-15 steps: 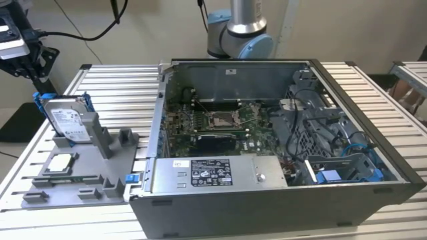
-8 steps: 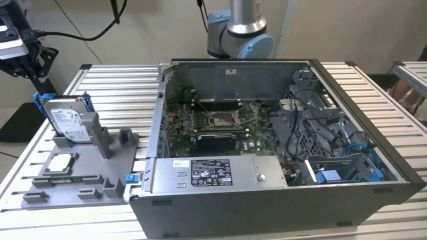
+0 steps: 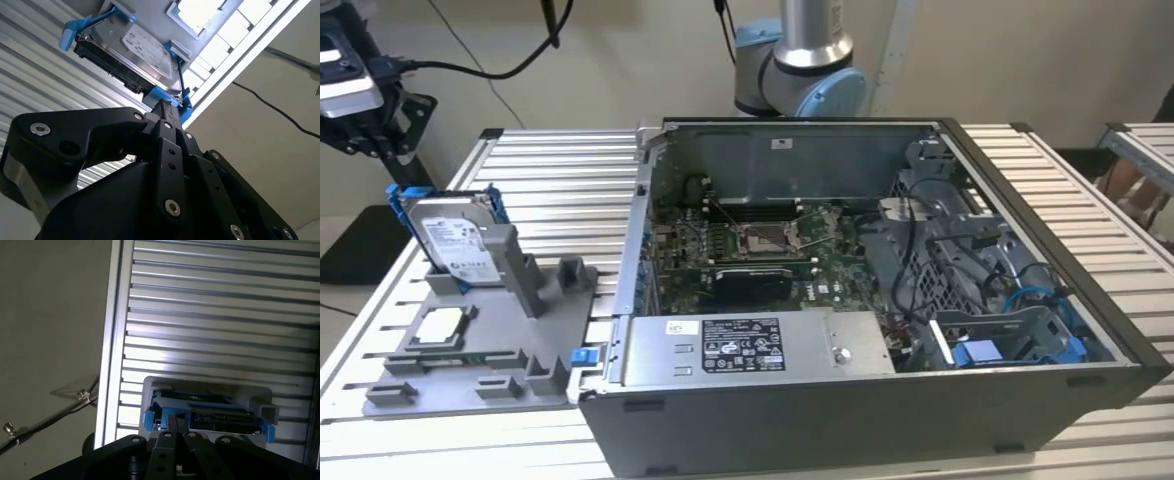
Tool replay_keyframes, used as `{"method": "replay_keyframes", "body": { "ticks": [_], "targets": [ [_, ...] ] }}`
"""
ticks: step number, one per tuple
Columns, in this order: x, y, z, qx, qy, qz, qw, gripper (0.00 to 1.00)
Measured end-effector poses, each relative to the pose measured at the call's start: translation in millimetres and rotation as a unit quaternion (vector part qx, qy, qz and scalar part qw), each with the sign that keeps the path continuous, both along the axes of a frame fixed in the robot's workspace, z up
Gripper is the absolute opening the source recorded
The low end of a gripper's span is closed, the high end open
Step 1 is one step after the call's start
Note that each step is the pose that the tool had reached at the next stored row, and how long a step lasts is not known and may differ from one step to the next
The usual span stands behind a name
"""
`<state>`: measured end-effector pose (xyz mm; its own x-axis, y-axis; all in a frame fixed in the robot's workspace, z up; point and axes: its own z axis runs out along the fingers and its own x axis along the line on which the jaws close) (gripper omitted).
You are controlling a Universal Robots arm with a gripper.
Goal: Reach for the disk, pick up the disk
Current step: 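Pick up the disk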
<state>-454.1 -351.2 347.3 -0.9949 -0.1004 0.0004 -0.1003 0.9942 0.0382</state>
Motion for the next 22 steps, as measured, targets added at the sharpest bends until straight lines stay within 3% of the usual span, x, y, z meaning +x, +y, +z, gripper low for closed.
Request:
{"method": "replay_keyframes", "body": {
  "ticks": [4, 9, 12, 18, 22],
  "targets": [
    [0.0, -0.1, 0.0, 0.0, 0.0, 0.025, 0.9997, 0.0],
    [0.1, 0.0, 0.0, 0.0, 0.0, 0.027, 0.9996, 0.0],
    [0.1, 0.0, 0.0, 0.0, 0.0, 0.05, 0.9988, 0.0],
    [0.1, 0.0, 0.0, 0.0, 0.0, 0.104, 0.9946, 0.0],
    [0.0, 0.0, 0.0, 0.0, -0.0001, 0.14, 0.9901, 0.0]
  ]
}}
